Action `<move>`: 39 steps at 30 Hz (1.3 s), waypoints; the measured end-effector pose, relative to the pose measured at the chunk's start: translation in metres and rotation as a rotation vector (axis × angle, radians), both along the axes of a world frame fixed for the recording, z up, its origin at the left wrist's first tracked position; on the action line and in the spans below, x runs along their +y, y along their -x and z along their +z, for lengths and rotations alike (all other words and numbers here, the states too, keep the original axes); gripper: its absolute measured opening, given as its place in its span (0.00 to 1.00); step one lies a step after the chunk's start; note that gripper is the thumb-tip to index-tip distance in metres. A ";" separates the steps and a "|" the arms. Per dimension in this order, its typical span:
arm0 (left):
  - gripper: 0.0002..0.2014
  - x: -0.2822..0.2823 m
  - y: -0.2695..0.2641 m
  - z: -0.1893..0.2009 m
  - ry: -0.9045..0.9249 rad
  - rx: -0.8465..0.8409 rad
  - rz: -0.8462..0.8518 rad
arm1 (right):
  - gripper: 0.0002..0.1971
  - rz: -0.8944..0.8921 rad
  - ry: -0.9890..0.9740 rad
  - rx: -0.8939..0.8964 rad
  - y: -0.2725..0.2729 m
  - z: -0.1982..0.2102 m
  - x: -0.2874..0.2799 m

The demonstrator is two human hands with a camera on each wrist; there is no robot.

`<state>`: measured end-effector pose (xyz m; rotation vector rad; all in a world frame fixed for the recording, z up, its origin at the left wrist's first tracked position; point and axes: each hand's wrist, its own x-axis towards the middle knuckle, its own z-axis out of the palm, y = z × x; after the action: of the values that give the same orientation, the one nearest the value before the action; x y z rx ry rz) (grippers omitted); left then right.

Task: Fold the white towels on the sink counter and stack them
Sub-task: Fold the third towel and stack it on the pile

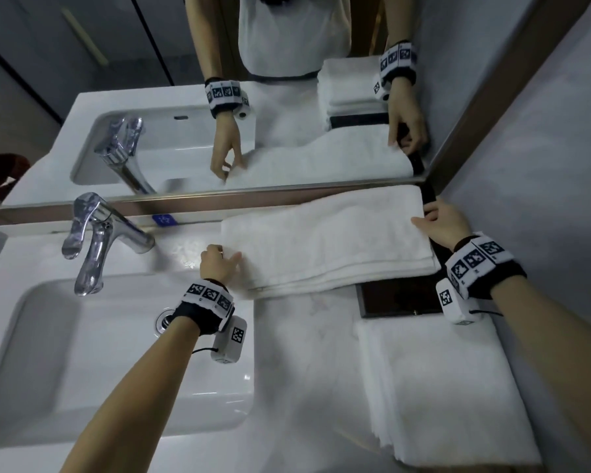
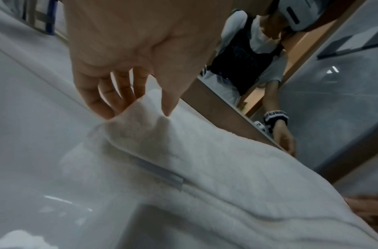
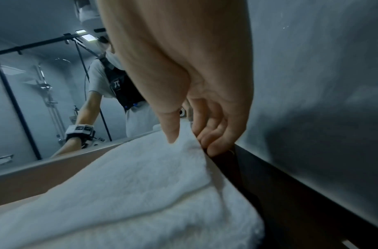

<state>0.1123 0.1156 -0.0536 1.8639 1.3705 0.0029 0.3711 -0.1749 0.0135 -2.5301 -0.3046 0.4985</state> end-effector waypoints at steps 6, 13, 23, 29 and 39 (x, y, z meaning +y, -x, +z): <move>0.19 -0.008 0.013 -0.005 -0.040 0.037 -0.006 | 0.21 0.038 0.013 0.100 0.006 -0.002 -0.010; 0.15 -0.008 0.018 -0.007 0.209 -0.044 -0.043 | 0.24 0.066 0.121 0.306 0.015 -0.001 -0.009; 0.06 -0.003 0.037 0.007 0.522 -0.305 0.124 | 0.23 -0.003 -0.179 0.343 0.014 0.005 -0.024; 0.12 -0.017 0.035 0.000 0.281 -0.053 -0.034 | 0.21 0.061 0.086 0.176 0.022 -0.006 -0.022; 0.29 -0.074 -0.042 0.006 -0.437 -0.045 -0.747 | 0.30 0.705 0.215 -0.363 0.055 0.006 0.051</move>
<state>0.1546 0.0420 -0.0472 2.6278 0.5974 -0.0380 0.3157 -0.1243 0.0191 -2.6622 -1.3679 0.3262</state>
